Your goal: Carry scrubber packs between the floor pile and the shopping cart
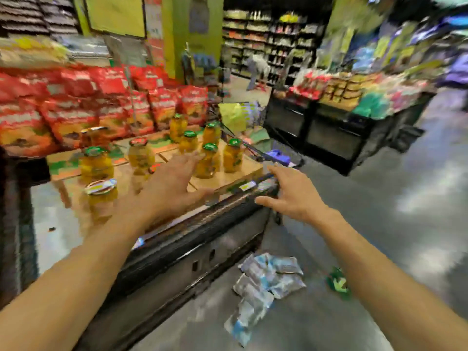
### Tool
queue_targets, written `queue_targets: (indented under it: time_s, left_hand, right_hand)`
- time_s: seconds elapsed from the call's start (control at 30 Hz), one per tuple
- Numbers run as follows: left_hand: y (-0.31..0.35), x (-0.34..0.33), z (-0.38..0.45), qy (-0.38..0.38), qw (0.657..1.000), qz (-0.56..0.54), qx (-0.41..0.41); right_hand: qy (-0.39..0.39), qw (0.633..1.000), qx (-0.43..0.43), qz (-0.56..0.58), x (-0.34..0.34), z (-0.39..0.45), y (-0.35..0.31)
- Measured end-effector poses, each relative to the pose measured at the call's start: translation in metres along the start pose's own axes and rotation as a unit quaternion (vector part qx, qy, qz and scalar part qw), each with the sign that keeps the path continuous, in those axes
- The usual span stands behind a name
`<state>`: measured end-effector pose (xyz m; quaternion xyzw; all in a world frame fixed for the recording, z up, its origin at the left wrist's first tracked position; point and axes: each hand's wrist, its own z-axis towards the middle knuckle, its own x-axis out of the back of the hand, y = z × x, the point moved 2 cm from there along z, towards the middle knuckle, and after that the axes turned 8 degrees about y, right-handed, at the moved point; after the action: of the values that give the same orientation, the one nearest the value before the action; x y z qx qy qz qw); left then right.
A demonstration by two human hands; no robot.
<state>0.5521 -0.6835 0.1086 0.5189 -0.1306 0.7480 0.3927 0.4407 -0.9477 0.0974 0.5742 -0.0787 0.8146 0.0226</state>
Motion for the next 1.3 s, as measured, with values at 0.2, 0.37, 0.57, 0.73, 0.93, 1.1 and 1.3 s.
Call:
queue_targets:
  time_s: [0.2, 0.37, 0.57, 0.73, 0.93, 1.1, 1.3]
  left_hand:
    - [0.117, -0.087, 0.089, -0.023, 0.987, -0.087, -0.133]
    - [0.182, -0.13, 0.14, -0.041, 0.969, -0.124, -0.21]
    - [0.205, -0.194, 0.202, -0.062, 0.948, -0.154, -0.272]
    - [0.204, -0.249, 0.25, -0.071, 0.939, -0.174, -0.289]
    - [0.189, -0.345, 0.282, -0.081, 0.942, -0.182, -0.271]
    - [0.175, -0.486, 0.257, -0.101, 0.943, -0.189, -0.254]
    - [0.144, -0.707, 0.157, -0.149, 0.938, -0.184, -0.254]
  right_hand:
    - [0.017, 0.983, -0.176, -0.043, 0.036, -0.078, 0.135]
    - [0.025, 0.954, -0.291, -0.063, 0.045, -0.114, 0.198]
    - [0.033, 0.932, -0.355, -0.066, 0.035, -0.103, 0.247]
    - [0.029, 0.92, -0.385, -0.068, 0.008, -0.071, 0.284]
    - [0.012, 0.909, -0.416, -0.036, -0.075, -0.042, 0.337]
    - [-0.011, 0.913, -0.408, -0.006, -0.221, -0.051, 0.382]
    - [-0.003, 0.927, -0.374, 0.015, -0.462, -0.113, 0.413]
